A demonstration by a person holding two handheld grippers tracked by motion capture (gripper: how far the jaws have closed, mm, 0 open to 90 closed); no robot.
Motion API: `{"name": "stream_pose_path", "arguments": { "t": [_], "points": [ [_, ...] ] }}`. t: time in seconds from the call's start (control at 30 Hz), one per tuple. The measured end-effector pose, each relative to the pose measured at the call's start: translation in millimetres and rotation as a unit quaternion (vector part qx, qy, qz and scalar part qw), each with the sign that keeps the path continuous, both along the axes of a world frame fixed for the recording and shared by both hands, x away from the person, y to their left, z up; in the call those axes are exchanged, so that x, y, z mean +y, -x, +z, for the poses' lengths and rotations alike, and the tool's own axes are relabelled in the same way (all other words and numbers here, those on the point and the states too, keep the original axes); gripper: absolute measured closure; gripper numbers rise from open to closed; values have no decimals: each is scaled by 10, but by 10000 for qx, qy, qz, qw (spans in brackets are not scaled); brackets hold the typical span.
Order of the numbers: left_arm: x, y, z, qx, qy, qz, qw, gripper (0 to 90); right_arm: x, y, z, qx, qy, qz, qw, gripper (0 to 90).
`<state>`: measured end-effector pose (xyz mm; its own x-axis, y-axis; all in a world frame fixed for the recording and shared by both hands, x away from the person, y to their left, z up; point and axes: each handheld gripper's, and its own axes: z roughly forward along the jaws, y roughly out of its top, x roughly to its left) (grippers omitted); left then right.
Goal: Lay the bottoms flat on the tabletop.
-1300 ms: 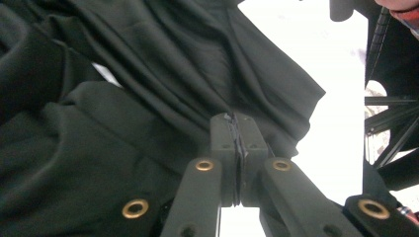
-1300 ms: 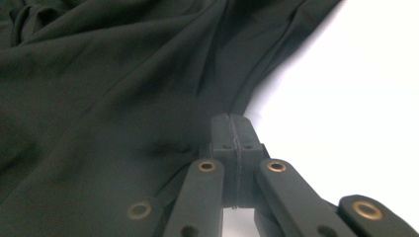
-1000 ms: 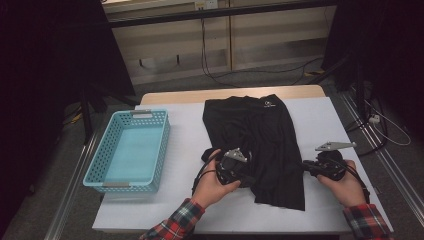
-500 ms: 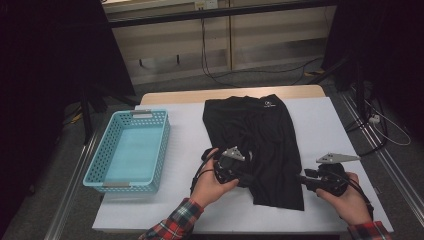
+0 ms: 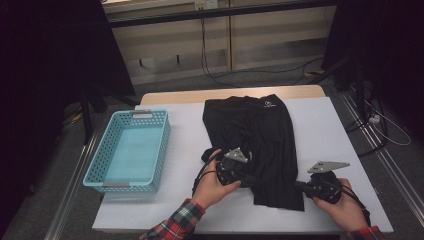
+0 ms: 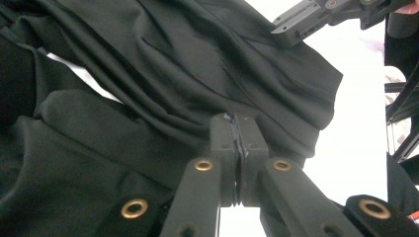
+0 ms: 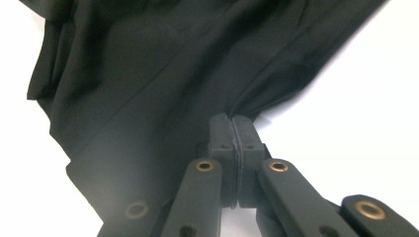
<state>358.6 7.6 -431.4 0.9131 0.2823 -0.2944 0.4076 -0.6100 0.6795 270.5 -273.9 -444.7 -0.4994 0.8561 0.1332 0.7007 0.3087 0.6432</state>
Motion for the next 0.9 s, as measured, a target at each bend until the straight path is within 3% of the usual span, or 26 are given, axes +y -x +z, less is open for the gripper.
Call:
{"name": "stream_pose_path", "arguments": {
  "t": [0.1,0.17,0.4,0.5,0.73,0.9],
  "points": [
    [-8,20,15,-55,-67,-40,10000,882,-83,31,29,12,57,-16,10000,900],
    [-35,48,13,-18,-10,-106,9999,882,-166,58,42,31,29,-102,9999,900],
    [-134,137,8,-51,-115,-336,9994,883,-381,131,43,57,-78,-313,9995,900],
    [-143,139,9,-56,-51,-305,9995,882,-426,147,65,18,-124,-368,9992,900],
    [-134,90,-75,-38,-255,-297,9992,890,-471,139,36,-24,-44,-500,9987,883],
    [-104,76,-48,-79,-216,-273,9994,874,-478,142,32,-34,-16,-546,9985,841]
  ]
}}
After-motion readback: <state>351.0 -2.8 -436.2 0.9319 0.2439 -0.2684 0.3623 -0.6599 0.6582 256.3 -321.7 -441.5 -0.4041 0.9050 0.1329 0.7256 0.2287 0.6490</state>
